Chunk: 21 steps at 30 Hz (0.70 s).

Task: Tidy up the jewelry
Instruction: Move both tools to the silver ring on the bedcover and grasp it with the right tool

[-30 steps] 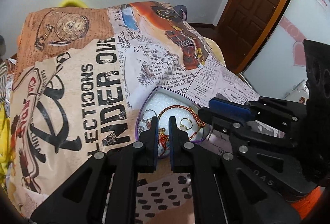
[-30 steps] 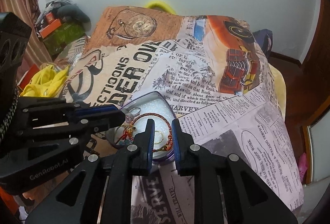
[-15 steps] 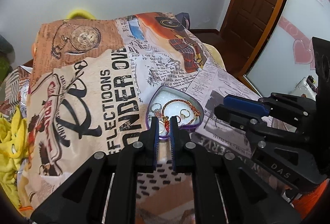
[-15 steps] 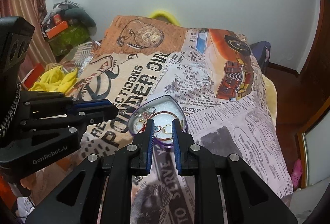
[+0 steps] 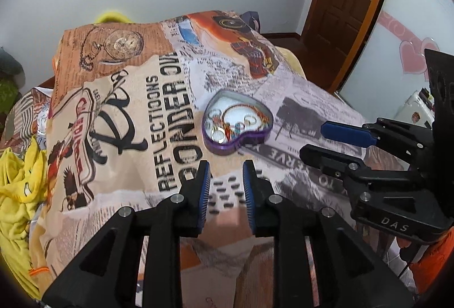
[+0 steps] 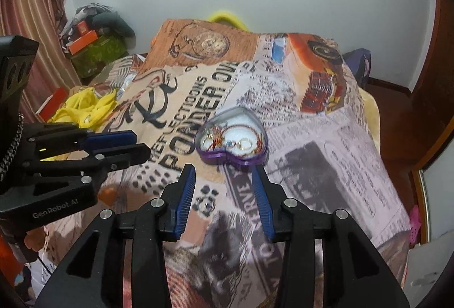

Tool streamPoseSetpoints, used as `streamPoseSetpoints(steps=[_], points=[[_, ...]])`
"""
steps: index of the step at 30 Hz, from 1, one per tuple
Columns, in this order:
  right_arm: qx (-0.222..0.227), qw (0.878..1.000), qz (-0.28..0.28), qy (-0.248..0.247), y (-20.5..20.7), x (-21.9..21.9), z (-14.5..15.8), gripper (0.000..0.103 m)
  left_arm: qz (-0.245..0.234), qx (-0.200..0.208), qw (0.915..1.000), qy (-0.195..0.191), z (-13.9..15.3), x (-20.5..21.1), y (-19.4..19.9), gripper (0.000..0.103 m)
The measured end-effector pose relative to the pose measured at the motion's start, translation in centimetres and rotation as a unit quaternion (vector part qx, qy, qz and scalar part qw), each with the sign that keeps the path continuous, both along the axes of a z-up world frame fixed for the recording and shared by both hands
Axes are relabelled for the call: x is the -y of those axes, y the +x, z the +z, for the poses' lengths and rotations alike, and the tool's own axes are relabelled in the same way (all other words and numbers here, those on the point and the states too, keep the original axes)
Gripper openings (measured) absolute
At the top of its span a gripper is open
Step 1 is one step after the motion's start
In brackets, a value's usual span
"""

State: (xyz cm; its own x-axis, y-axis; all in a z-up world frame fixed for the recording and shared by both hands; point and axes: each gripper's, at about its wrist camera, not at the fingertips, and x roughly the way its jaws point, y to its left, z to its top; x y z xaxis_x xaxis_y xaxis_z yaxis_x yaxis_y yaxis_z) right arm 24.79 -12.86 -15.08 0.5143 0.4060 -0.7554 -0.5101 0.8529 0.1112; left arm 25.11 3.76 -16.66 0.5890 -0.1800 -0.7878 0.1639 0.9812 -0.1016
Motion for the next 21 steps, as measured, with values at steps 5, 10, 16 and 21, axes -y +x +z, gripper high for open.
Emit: streamPoseSetpoints(steps=[5, 10, 16, 21], points=[[-0.021, 1.000, 0.004, -0.011, -0.6, -0.1, -2.0, 0.038, 0.002, -0.018, 0.9998, -0.006, -1.7, -0.2, -0.4, 0.029], [-0.047, 0.998, 0.016, -0.029, -0.5, -0.9, -4.1, 0.038, 0.005, -0.038, 0.9992, -0.012, -3.5, -0.5, -0.5, 0.029], [-0.057, 0.997, 0.028, -0.050, -0.3, -2.2, -6.2, 0.038, 0.003, -0.054, 0.9985, 0.000, -5.1, -0.8, -0.5, 0.029], [-0.050, 0.995, 0.047, -0.068, -0.5, -3.3, -7.0, 0.038, 0.003, -0.061, 0.9981, 0.004, -5.8, -1.2, -0.3, 0.029]])
